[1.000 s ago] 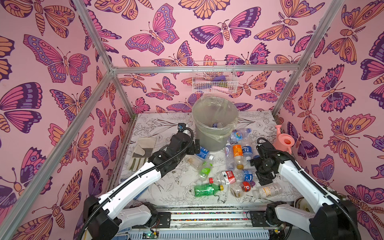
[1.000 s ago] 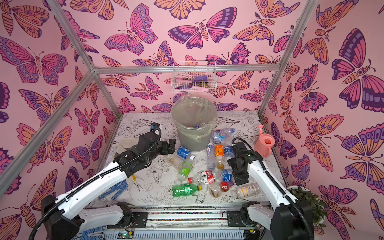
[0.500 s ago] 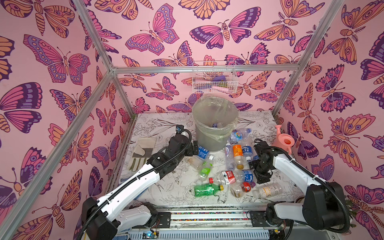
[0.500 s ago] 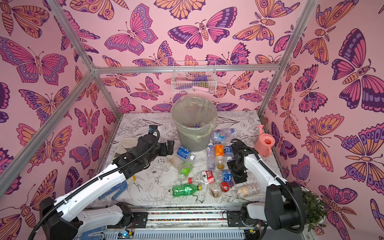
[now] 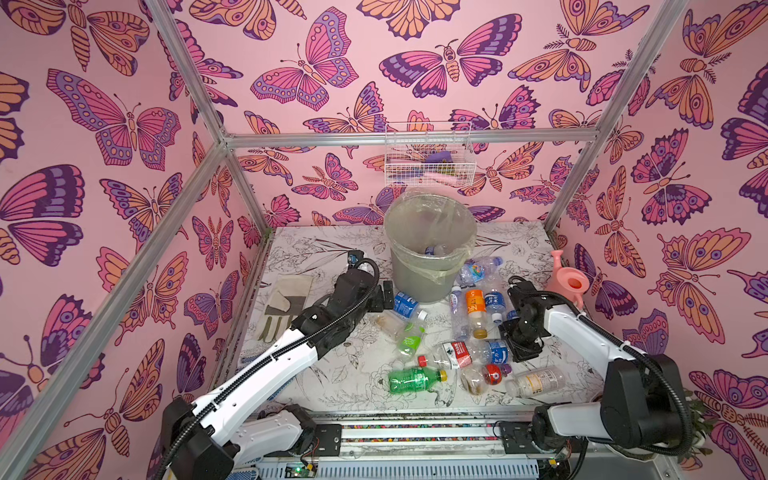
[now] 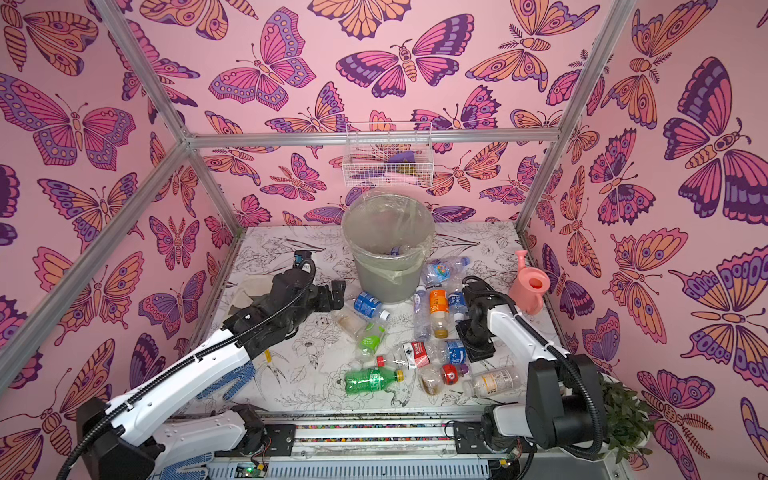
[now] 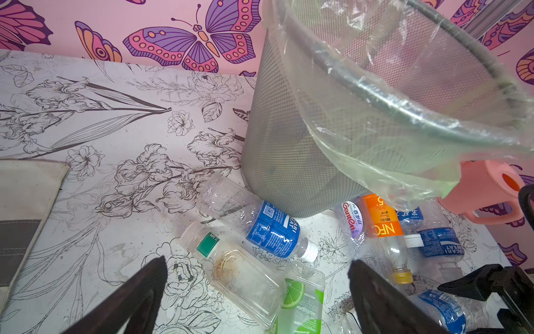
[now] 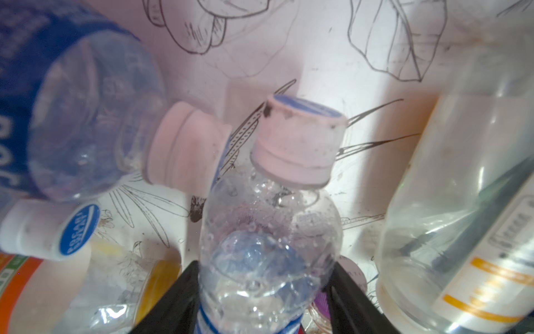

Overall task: Throw the plastic bottles in the bin
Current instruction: Pick up the plastic bottle from the bottom-right of the table.

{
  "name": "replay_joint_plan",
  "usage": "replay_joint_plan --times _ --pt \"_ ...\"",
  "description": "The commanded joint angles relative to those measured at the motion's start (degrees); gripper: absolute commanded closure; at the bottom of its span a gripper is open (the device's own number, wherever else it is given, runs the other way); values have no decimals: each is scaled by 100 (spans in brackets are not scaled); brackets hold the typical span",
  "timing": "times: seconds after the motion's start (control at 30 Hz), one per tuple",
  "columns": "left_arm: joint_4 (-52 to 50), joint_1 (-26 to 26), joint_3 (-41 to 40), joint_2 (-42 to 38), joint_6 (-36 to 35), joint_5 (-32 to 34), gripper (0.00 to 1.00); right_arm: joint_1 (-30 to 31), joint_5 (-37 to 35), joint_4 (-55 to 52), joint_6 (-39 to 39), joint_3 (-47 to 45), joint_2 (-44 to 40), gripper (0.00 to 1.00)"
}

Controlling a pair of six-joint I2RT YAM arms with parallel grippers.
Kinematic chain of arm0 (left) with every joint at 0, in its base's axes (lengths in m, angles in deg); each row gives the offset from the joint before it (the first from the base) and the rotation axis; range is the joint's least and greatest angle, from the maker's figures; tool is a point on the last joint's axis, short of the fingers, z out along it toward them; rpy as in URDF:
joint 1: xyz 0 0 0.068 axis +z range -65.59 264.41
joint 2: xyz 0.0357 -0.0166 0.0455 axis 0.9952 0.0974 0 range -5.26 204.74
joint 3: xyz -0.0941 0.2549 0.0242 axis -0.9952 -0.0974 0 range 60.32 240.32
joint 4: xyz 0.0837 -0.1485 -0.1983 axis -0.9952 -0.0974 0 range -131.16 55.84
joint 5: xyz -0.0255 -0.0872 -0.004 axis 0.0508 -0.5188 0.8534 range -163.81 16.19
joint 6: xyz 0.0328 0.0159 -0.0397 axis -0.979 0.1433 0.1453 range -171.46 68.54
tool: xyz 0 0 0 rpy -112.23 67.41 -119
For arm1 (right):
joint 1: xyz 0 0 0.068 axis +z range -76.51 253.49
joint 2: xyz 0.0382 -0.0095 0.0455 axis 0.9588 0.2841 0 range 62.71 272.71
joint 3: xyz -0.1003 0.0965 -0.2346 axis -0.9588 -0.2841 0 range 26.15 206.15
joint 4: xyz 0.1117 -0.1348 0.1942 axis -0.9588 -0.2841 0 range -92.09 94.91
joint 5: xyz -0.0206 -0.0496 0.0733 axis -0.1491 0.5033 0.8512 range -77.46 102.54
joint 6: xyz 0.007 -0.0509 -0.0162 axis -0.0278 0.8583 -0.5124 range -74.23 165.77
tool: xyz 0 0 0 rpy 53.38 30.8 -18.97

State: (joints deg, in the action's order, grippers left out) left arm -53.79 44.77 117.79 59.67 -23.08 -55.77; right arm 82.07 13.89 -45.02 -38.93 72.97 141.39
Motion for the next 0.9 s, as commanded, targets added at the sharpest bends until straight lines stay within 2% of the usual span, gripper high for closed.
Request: replay_joint_plan --times 0.0,0.17,0.47,0.57,0.7,0.87 --pt "-53 43 -96 -120 58 76 0 -48 -85 110 42 -172 235 36" --pt "-52 55 -105 -129 59 69 0 -44 -134 207 33 -243 280 36" --pt "-76 69 -111 -130 69 76 0 -47 -192 290 117 -338 383 28" --pt "-75 77 -96 -129 71 63 0 -49 -209 333 104 -391 427 28" --pt "-69 87 -72 -129 45 68 0 -52 -187 366 77 -419 452 35" --pt "-84 101 -69 -156 41 72 0 -43 -206 387 73 -403 387 50"
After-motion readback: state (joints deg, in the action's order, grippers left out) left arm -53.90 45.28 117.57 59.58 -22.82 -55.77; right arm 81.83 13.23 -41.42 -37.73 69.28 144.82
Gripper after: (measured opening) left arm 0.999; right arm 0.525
